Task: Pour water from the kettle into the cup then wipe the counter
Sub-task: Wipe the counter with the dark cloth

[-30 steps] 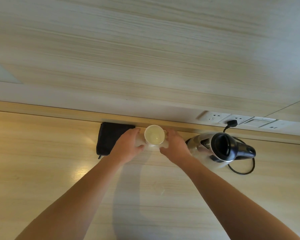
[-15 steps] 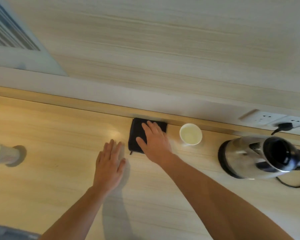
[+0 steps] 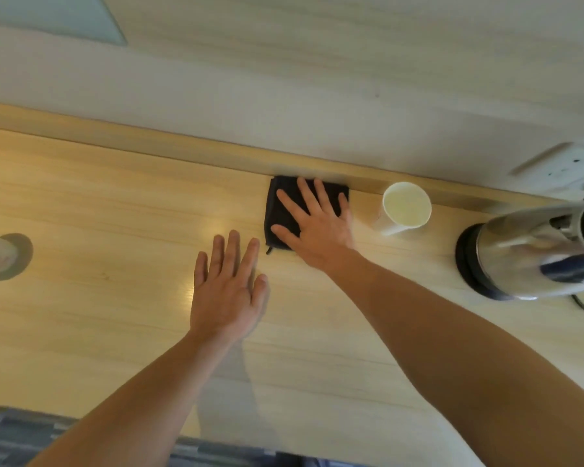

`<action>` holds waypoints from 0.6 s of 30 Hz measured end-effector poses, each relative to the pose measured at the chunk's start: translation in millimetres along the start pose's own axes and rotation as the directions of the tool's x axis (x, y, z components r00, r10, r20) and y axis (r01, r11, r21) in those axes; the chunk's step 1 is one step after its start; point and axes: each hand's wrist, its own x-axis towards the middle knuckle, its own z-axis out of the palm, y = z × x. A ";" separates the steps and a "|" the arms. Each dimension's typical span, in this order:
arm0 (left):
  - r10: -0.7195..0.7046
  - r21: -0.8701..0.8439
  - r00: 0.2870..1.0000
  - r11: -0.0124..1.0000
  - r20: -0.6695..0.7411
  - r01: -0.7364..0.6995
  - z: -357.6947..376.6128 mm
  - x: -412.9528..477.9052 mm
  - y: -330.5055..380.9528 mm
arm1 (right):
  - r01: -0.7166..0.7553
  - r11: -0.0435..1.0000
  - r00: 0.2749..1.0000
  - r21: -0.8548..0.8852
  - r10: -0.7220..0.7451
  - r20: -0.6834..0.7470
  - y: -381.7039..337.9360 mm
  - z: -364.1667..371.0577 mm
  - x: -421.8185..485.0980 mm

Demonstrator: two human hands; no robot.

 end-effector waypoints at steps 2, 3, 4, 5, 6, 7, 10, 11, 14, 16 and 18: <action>0.009 0.000 1.000 1.000 -0.023 -0.009 1.3 -0.2 0.0 | -0.001 1.000 1.000 -0.019 0.001 -0.004 0.0 2.9 -0.9; 0.015 -0.005 0.999 1.000 -0.034 -0.015 2.5 0.0 -0.4 | 0.003 1.000 1.000 -0.021 -0.003 0.000 0.6 3.7 -1.2; 0.019 -0.012 0.999 1.000 -0.042 -0.020 3.1 0.2 -0.8 | 0.010 1.000 1.000 -0.019 -0.010 0.005 1.7 4.5 -2.1; 0.024 -0.019 0.998 1.000 -0.051 -0.025 3.9 0.1 -1.3 | 0.016 1.000 1.000 -0.020 -0.015 0.008 2.7 5.3 -4.8; 0.027 -0.022 0.998 0.999 -0.063 -0.029 5.5 0.1 -2.1 | 0.023 0.999 1.000 -0.028 -0.023 0.007 3.8 6.9 -7.9; 0.031 -0.022 0.997 0.999 -0.073 -0.033 7.2 0.5 -3.1 | 0.032 0.999 0.999 -0.037 -0.032 0.007 4.2 8.8 -12.5; 0.040 -0.034 0.995 0.998 -0.095 -0.044 9.7 1.1 -5.1 | 0.043 0.999 0.999 -0.022 -0.043 -0.003 1.4 16.6 -40.2; 0.040 -0.041 0.994 0.998 -0.104 -0.045 10.4 0.9 -4.9 | 0.044 0.999 0.999 -0.017 -0.044 -0.007 -0.2 20.3 -52.3; 0.045 -0.037 0.991 0.998 -0.127 -0.051 12.2 -0.2 -4.7 | 0.046 0.999 0.999 0.001 -0.046 0.000 -6.3 30.0 -90.4; 0.048 -0.026 0.990 0.998 -0.133 -0.052 12.7 -0.9 -5.2 | 0.043 0.999 0.999 -0.004 -0.043 0.006 -12.0 36.8 -115.1; 0.054 -0.022 0.989 0.998 -0.137 -0.058 12.2 -1.5 -5.4 | 0.034 0.999 0.999 -0.008 -0.034 0.013 -18.5 42.8 -138.1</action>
